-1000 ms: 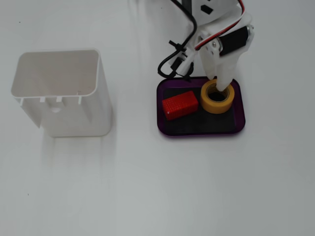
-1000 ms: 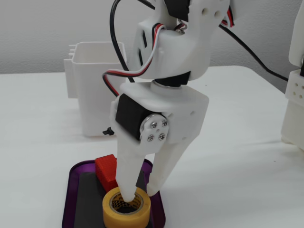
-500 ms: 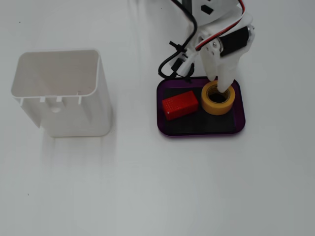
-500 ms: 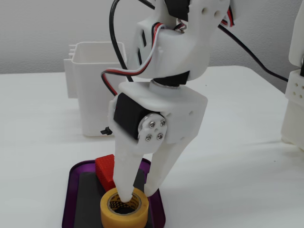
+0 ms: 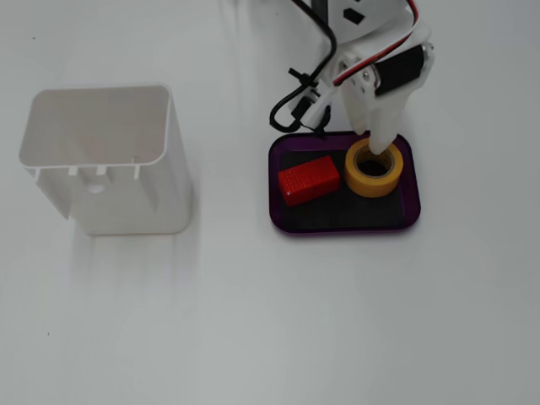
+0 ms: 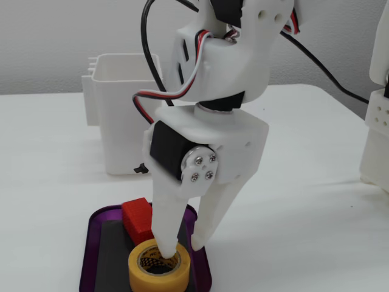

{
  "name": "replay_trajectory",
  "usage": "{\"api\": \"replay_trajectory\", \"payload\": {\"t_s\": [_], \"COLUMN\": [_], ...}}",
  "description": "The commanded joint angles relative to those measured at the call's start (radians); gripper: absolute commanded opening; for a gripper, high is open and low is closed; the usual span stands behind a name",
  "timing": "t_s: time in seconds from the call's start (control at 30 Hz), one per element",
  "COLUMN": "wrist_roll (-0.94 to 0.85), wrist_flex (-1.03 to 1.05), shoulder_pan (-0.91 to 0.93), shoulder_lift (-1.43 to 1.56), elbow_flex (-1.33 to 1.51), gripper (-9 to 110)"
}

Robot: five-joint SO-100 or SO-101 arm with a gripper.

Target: Remove the yellow tape from the box.

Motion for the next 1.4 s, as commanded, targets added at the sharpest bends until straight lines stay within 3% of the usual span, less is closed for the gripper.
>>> {"api": "replay_trajectory", "payload": {"t_s": [0.0,1.2,1.37], "wrist_roll": [-0.006,-0.002,0.005], "wrist_flex": [0.009,-0.086,-0.118], "shoulder_pan": [-0.011,0.0,0.0], "shoulder_lift": [0.009,0.006,0.005], "elbow_flex": [-0.028,0.049,0.055], "gripper": [8,8,0]}}
